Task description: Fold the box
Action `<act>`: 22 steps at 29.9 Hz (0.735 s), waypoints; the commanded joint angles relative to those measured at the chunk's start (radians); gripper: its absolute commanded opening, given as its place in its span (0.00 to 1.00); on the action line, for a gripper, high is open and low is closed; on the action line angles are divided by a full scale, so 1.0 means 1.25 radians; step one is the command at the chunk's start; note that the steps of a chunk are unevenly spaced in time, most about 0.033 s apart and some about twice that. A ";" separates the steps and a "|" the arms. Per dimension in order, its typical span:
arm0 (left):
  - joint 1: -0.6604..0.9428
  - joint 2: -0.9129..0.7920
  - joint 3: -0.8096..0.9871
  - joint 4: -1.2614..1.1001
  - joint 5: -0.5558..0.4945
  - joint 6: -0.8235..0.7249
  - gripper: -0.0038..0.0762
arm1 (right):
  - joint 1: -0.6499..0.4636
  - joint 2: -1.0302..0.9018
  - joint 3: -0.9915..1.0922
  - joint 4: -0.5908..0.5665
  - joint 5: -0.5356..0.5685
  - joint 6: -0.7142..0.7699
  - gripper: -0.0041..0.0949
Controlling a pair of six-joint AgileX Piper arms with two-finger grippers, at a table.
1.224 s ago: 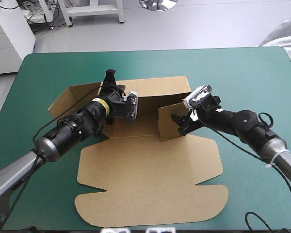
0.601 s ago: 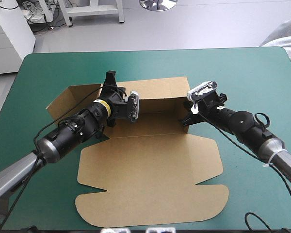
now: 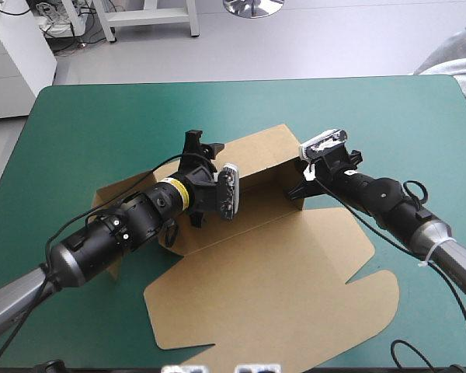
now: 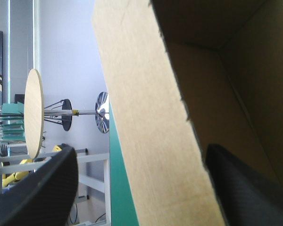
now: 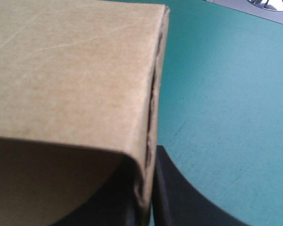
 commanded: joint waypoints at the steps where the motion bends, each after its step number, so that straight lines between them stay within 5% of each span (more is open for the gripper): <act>1: -0.056 -0.067 -0.022 0.000 0.023 -0.005 0.74 | 0.004 -0.025 -0.024 -0.002 -0.007 -0.008 0.02; 9: -0.178 -0.162 -0.022 0.001 0.131 -0.089 0.69 | 0.004 -0.025 -0.024 -0.006 -0.016 -0.008 0.02; 11: -0.197 -0.179 -0.022 0.001 0.125 -0.097 0.57 | 0.004 -0.025 -0.024 -0.006 -0.016 -0.008 0.02; 16: -0.219 -0.189 -0.027 -0.004 0.125 -0.125 0.06 | 0.004 -0.025 -0.024 -0.006 -0.016 -0.008 0.02; 22: -0.213 -0.182 -0.077 0.007 0.196 -0.201 0.05 | 0.004 -0.025 -0.024 -0.006 -0.013 -0.008 0.02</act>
